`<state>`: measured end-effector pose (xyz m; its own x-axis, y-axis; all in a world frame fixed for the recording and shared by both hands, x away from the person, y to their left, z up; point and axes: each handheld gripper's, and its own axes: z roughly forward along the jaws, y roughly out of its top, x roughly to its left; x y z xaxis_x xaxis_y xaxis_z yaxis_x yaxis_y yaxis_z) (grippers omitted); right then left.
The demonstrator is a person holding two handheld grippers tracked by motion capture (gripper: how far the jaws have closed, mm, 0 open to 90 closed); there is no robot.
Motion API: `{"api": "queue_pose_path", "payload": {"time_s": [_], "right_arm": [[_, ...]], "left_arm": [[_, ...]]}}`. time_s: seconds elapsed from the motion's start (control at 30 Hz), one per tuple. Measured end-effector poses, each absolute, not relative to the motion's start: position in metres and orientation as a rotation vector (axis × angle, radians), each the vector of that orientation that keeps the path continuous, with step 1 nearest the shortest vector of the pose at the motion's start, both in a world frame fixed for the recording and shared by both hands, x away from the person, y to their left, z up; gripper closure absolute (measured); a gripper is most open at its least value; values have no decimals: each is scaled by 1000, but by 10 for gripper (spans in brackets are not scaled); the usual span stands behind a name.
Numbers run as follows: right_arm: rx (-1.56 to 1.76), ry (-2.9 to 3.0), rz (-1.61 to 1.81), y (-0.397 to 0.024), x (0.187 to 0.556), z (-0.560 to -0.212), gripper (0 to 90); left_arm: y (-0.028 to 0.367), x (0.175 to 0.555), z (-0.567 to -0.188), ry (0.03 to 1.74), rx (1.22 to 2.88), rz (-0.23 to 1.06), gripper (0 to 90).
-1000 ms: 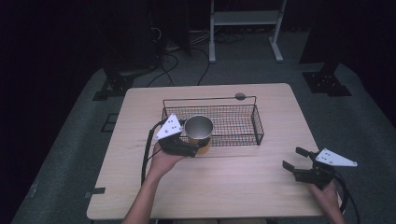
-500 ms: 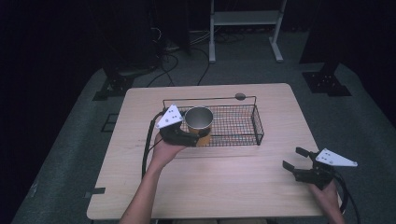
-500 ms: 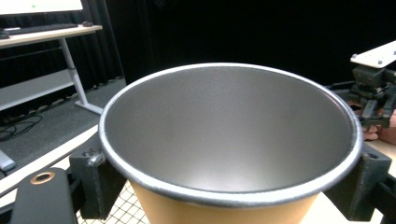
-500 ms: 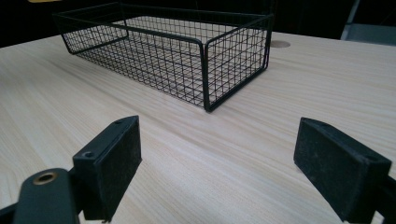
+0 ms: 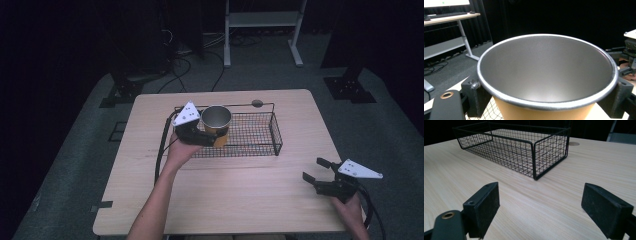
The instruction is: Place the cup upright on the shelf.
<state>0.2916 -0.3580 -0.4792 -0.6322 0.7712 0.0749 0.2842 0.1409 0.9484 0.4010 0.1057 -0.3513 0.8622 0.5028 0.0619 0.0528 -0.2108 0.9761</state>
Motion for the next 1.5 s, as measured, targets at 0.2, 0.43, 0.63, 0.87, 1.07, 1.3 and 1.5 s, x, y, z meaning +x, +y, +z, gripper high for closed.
{"api": "queue_pose_path", "payload": {"time_s": [0.2, 0.43, 0.63, 0.87, 1.07, 1.3, 1.5], "right_arm": [[1008, 1990, 1504, -358, 292, -479, 140], [1006, 1989, 1507, -359, 292, -479, 140], [1009, 1988, 1512, -359, 291, -479, 140], [1009, 1987, 1512, -359, 291, -479, 140], [1011, 1985, 1516, -359, 291, -479, 140], [1007, 1985, 1517, -359, 291, -479, 140], [1009, 1985, 1521, -359, 291, -479, 140]], "left_arm": [[101, 413, -350, 429, 1758, 426, 136], [95, 425, -349, 429, 1753, 434, 135], [89, 433, -351, 427, 1760, 434, 135], [83, 442, -354, 430, 1769, 418, 135], [79, 449, -355, 412, 1770, 410, 135], [75, 460, -363, 414, 1762, 404, 135], [71, 470, -366, 409, 1811, 400, 135]]}}
